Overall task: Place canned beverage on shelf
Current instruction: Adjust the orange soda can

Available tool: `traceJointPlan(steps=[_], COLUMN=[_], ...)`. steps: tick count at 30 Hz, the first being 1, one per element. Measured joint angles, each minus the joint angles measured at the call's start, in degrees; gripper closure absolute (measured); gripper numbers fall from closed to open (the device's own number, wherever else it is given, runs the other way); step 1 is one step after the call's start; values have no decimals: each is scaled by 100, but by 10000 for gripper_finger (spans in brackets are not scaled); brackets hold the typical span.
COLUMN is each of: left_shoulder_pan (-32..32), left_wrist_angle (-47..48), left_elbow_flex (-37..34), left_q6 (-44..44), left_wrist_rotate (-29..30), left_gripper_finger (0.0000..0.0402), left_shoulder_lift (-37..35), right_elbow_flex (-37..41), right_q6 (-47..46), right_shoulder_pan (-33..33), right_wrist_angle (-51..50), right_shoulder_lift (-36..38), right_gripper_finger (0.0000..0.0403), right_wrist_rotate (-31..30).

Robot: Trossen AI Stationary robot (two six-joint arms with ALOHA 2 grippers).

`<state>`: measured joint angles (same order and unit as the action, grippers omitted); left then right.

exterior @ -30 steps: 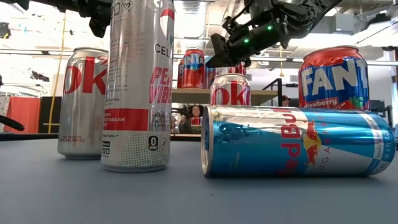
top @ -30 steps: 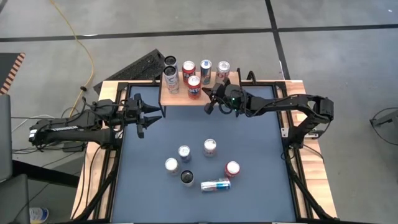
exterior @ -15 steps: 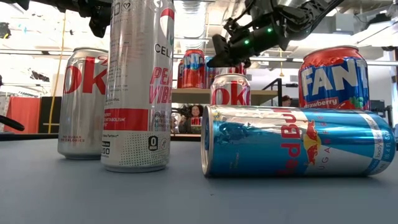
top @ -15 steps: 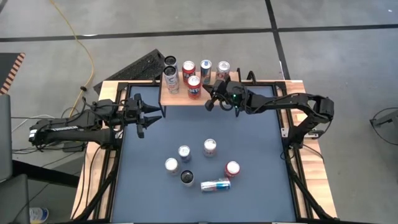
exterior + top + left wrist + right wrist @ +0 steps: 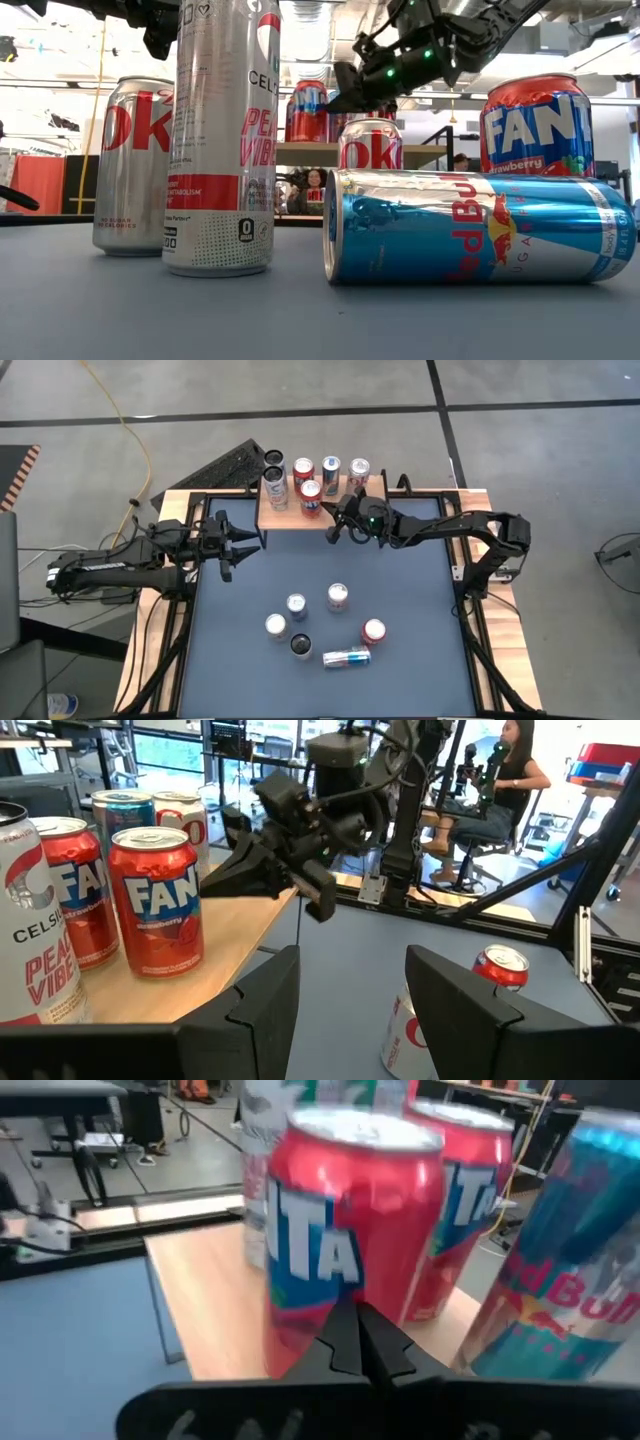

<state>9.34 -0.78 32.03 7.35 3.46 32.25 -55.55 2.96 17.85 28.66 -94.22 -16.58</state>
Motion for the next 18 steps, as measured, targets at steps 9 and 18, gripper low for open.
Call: traceJointPlan(steps=[9,18], left_shoulder_pan=[0,0], left_wrist_angle=[0,0], left_elbow_flex=[0,0], left_q6=[33,66], left_wrist_rotate=[0,43], left_gripper_finger=[228,228], left_shoulder_lift=[1,0], right_elbow_flex=[2,2], right_q6=[31,54], right_shoulder_pan=[83,216], right_wrist_angle=[115,343], right_shoulder_lift=[-89,-88], right_gripper_finger=[403,403], right_wrist_rotate=[2,154])
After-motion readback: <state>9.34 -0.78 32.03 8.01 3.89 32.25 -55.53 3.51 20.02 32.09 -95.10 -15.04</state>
